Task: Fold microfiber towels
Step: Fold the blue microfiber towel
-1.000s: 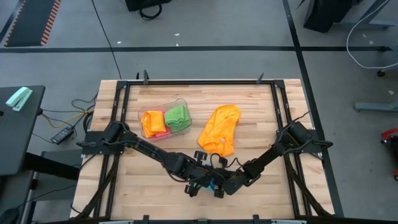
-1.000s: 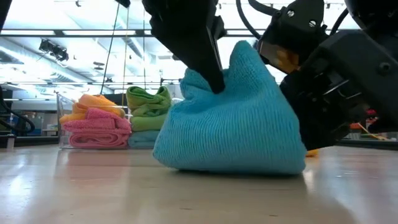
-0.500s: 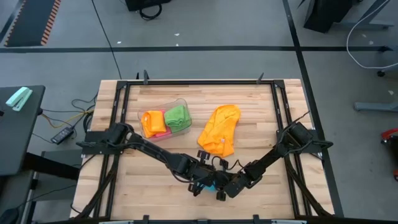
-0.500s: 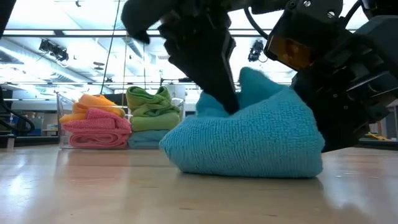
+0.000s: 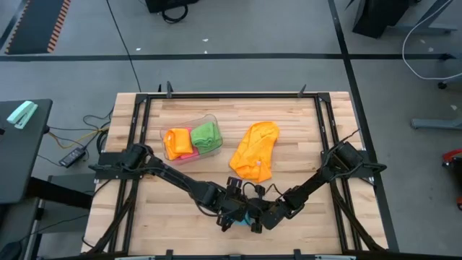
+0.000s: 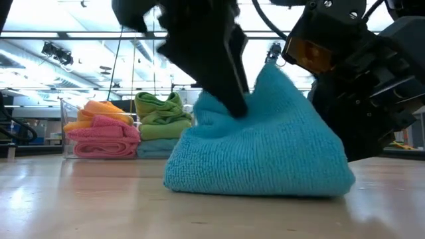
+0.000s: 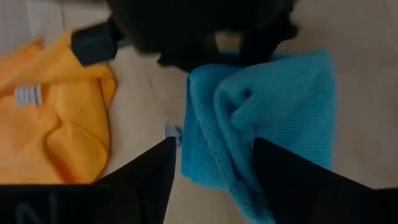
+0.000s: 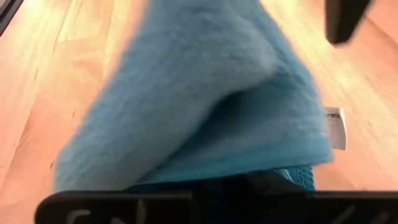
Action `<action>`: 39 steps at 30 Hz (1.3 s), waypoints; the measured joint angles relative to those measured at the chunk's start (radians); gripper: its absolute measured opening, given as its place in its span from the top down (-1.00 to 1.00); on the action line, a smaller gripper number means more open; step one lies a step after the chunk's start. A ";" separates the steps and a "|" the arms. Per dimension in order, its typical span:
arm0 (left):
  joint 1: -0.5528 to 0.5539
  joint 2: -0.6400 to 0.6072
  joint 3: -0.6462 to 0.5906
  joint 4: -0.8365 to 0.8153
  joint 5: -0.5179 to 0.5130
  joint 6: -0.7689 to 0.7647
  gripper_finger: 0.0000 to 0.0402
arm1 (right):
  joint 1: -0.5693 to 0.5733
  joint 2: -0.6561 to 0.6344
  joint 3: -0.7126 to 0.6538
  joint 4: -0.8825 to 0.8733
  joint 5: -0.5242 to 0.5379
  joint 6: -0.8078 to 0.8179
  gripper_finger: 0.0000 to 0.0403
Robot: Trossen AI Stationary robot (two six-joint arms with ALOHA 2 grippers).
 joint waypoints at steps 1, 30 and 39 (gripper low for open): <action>-0.008 -0.007 0.000 -0.015 -0.023 0.000 -0.12 | 0.000 0.000 0.000 -0.001 0.000 0.000 0.78; -0.107 -0.044 -0.010 0.008 -0.031 -0.004 0.41 | 0.015 -0.001 0.005 -0.007 0.037 -0.016 0.78; -0.104 -0.043 -0.102 -0.041 -0.033 -0.112 0.51 | 0.015 -0.001 0.006 -0.007 0.038 -0.018 0.78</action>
